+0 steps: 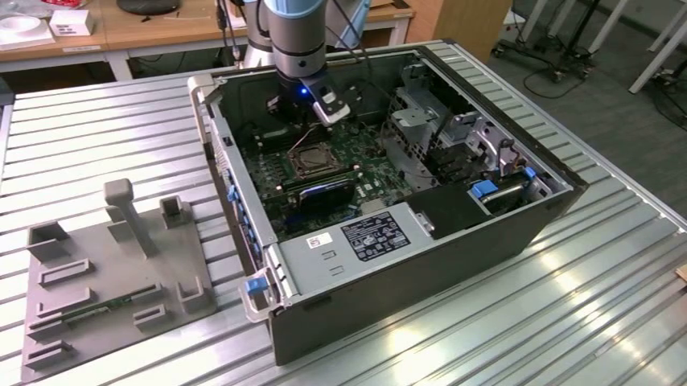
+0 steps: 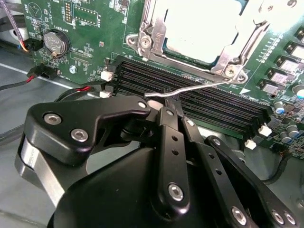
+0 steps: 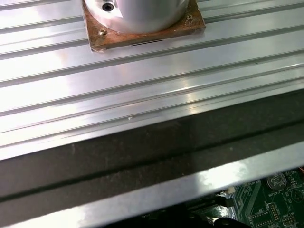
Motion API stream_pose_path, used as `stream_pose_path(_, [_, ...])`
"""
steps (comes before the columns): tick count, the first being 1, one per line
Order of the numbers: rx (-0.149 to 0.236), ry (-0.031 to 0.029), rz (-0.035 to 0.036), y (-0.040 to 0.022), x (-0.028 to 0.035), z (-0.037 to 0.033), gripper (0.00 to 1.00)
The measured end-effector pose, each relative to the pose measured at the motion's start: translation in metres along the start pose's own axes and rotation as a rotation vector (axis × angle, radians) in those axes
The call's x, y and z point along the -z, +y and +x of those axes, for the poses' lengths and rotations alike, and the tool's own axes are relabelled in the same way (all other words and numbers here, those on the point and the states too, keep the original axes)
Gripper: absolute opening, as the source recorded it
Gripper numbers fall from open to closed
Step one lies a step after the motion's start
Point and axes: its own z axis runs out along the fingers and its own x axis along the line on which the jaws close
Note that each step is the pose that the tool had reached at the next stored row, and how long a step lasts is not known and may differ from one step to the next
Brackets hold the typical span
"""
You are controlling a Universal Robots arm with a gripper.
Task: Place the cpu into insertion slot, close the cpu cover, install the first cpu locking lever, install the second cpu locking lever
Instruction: 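Install the first cpu locking lever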
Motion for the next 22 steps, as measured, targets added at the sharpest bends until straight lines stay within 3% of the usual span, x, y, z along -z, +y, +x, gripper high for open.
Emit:
stream_pose_path(3, [0.0,-0.0001,-0.0001,0.0001,0.0012,0.0006,0.11])
stream_pose_path(9, [0.0,-0.0001,-0.0001,0.0028,0.0114,0.0,0.11])
stream_pose_path(18, [0.0,-0.0016,-0.0009,0.0049,0.0211,0.0005,0.11])
stream_pose_path(22, [0.0,-0.002,-0.0021,0.0022,0.0229,-0.0004,0.11])
